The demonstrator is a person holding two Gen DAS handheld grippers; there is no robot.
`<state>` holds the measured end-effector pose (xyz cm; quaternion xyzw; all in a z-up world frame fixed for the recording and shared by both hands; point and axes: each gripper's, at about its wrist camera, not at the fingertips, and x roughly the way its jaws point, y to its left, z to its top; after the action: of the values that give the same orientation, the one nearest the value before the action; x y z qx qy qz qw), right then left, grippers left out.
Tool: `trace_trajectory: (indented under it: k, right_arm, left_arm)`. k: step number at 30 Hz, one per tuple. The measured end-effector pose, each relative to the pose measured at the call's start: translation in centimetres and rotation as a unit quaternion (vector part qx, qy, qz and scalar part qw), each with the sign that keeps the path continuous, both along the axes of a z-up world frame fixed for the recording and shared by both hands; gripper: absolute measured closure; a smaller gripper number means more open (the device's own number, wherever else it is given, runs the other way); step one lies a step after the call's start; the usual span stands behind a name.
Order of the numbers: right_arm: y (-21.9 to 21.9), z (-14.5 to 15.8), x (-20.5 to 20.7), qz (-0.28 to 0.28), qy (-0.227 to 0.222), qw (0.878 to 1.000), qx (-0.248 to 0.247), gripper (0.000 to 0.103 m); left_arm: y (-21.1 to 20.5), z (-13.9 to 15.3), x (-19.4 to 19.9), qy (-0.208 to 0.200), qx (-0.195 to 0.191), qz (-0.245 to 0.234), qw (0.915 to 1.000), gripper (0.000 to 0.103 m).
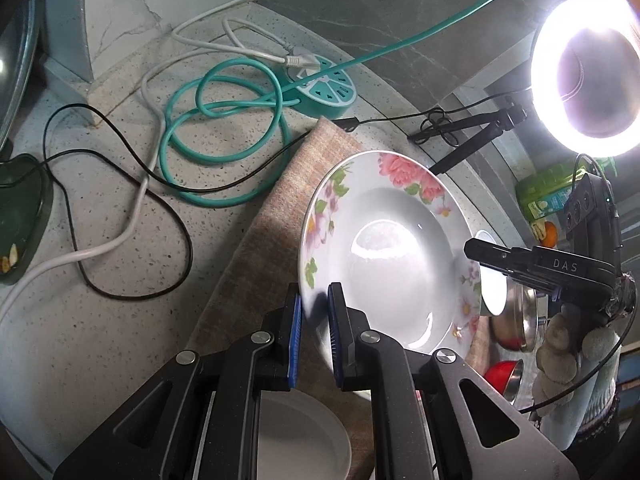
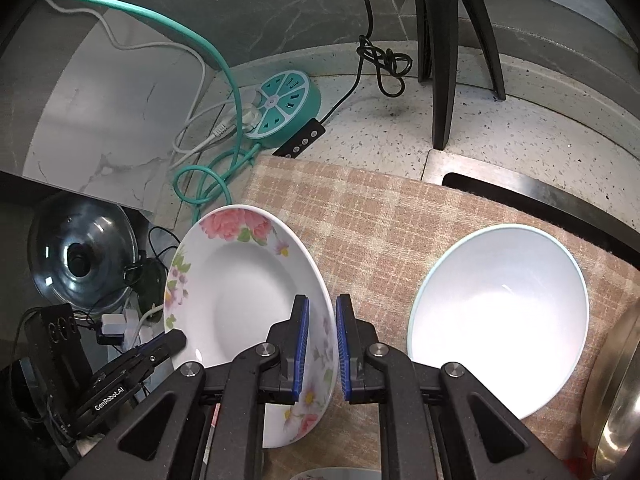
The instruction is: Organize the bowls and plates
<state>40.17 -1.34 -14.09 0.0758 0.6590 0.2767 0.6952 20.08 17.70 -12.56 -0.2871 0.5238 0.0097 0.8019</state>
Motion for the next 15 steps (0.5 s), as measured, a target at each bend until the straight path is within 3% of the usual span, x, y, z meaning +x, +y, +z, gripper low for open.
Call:
trace_trajectory:
  k: [15]
  right_arm:
    - [-3.1,1.9,-3.7,-0.016,-0.017,1.0,0.006,0.091]
  left_arm:
    - [-2.7,1.1,-2.6,-0.01,0.002,-0.012,0.9999,0.092]
